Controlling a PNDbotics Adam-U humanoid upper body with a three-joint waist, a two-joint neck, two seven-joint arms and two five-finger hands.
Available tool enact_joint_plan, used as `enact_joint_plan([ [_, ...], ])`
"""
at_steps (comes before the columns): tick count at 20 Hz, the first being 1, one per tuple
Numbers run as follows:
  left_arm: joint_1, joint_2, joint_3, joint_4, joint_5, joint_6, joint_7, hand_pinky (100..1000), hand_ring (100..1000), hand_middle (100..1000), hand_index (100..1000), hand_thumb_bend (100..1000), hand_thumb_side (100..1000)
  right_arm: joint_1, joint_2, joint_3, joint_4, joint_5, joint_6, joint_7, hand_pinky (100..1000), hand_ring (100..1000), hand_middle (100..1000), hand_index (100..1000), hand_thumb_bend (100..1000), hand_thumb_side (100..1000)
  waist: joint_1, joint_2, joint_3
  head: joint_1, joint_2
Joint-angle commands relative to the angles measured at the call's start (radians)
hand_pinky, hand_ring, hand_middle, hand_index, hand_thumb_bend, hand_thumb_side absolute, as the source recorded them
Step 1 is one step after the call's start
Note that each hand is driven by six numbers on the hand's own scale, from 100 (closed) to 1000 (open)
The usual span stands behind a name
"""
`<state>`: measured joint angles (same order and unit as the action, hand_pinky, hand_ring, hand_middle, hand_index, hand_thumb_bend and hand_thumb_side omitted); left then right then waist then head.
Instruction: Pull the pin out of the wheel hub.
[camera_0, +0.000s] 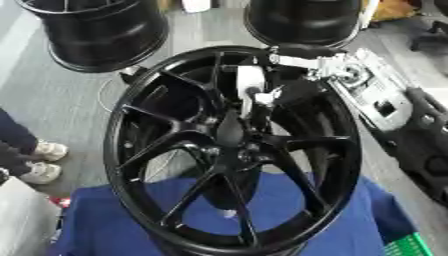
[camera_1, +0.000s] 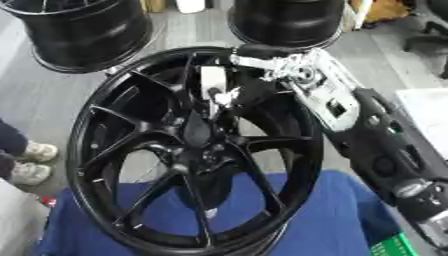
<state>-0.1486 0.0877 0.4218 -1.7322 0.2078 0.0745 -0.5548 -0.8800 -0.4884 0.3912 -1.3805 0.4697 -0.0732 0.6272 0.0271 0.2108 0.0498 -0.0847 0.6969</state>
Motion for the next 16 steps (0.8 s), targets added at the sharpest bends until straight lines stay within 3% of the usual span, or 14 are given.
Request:
enact_joint_plan([
  [1,-0.01,0.013,-0.003,-0.018,0.0,0.003,0.0,681,673,614,687,371,751,-0.014,-0.017,-0.013,0.009,0.021,-0.008,0.008,606,470,805,885,100,508,-0.001,-0.011,0.003,0.003,0.009],
  [4,-0.011,0.013,-0.003,-0.019,0.0,0.003,0.0,681,674,615,687,371,751,-0.013,-0.016,-0.015,0.016,0.03,-0.016,0.013,587,454,752,864,100,450,-0.001,-0.01,0.004,0.0,0.01],
  [9,-0.012,0.012,-0.003,-0.019,-0.001,0.005,-0.001,681,673,615,688,371,752,-0.012,-0.016,-0.017,0.011,0.022,-0.033,0.009,544,408,566,715,100,227,-0.002,-0.01,0.006,-0.001,0.011],
  [11,-0.012,0.012,-0.003,-0.018,-0.002,0.005,-0.001,682,673,616,688,369,752,-0.011,-0.016,-0.02,0.007,0.007,-0.038,-0.009,509,372,489,598,100,243,-0.002,-0.01,0.006,-0.001,0.01],
  [12,-0.012,0.011,-0.003,-0.018,-0.002,0.005,-0.002,682,673,616,688,371,753,-0.011,-0.016,-0.021,0.004,-0.003,-0.04,-0.022,497,360,456,550,100,209,-0.002,-0.009,0.006,-0.001,0.01],
  [16,-0.013,0.011,-0.004,-0.017,-0.005,0.007,-0.004,682,674,616,688,371,754,-0.016,-0.02,-0.023,-0.009,-0.055,-0.04,-0.067,466,328,394,473,100,200,-0.004,-0.01,0.008,-0.002,0.012],
])
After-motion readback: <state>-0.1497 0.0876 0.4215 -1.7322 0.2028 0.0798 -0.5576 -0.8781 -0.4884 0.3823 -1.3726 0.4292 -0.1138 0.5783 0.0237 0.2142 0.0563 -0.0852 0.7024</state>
